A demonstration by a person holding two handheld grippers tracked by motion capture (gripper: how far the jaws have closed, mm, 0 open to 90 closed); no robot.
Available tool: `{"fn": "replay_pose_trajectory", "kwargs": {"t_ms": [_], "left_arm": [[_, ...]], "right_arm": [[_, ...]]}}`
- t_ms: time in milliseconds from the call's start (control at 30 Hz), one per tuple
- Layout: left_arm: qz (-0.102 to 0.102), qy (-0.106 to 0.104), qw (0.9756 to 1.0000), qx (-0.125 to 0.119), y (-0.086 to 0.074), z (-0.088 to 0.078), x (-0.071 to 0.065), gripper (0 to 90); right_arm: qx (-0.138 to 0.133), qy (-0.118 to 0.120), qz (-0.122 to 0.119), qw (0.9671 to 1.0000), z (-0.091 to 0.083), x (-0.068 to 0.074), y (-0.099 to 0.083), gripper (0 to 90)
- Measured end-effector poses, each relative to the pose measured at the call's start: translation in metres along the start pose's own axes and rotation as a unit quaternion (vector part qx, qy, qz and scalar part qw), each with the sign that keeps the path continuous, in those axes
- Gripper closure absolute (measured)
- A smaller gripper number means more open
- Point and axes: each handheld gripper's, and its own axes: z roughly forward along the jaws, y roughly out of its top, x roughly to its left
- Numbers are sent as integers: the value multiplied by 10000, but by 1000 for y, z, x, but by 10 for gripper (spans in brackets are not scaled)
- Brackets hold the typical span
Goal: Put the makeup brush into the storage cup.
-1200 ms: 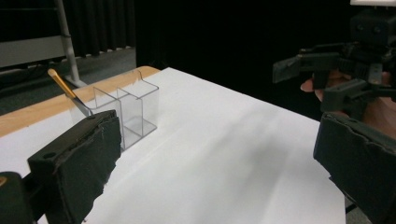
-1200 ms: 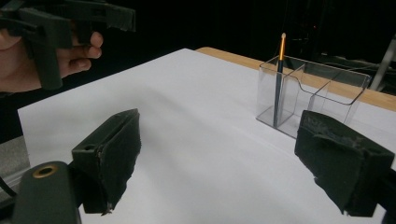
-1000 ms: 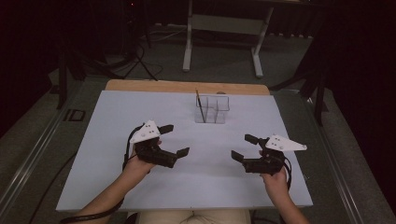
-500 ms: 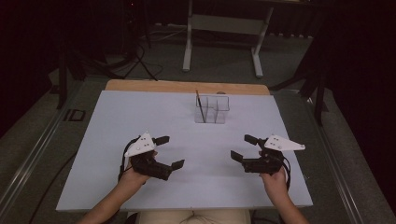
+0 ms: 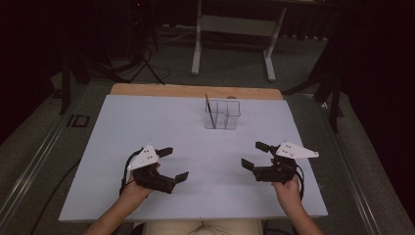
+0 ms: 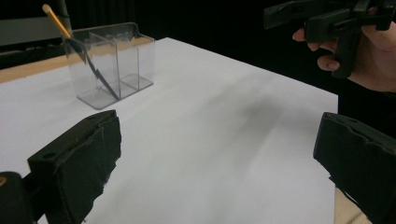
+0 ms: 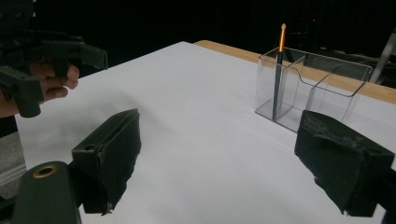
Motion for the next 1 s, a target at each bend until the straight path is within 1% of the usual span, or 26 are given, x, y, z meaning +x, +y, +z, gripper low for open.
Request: {"fn": "replay_pose_trajectory", "kwargs": {"t_ms": [67,133,200,267,300,333,400,533,633,700,767,900,1000], "left_arm": [[62,11,10000,-17,-3,0,0,19],[157,44,9998,-92,-6,-1,-1,19],[170,12,9997,-154,-8,-1,-1,19],[170,12,9997,-154,-8,-1,-1,19],[203,15,9997,-94,-12,0,-2,19],[194,4,9998,-69,-13,1,-1,19],[112,-33,9999,-56,-15,2,-1,19],[60,-34,10000,-48,-19,4,0,20],[57,-10,10000,-24,-20,6,0,19],[60,0,10000,66,-23,7,0,19],[52,-15,9999,101,-25,8,-1,20],[-27,-36,10000,48,-25,9,-1,20],[-13,-26,10000,27,-25,9,-1,19]], "right_arm": [[-5,2,-2,10000,0,0,0,145],[-1,1,-10,10000,0,0,0,145],[-3,1,-15,10000,0,0,0,145],[3,-4,-22,10000,0,0,0,145],[5,-2,-24,10000,0,0,0,145],[17,-1,-28,10000,0,0,0,145],[38,-9,-43,10000,0,0,-1,145],[55,-2,-43,10000,1,-1,-2,145],[78,-5,-49,10000,1,-1,-2,145],[87,-5,-65,9999,1,-1,-3,145],[104,-12,-88,9999,1,-1,-4,145],[131,-15,-97,9999,2,-1,-5,145],[160,-19,-107,9998,2,-1,-5,145]]}}
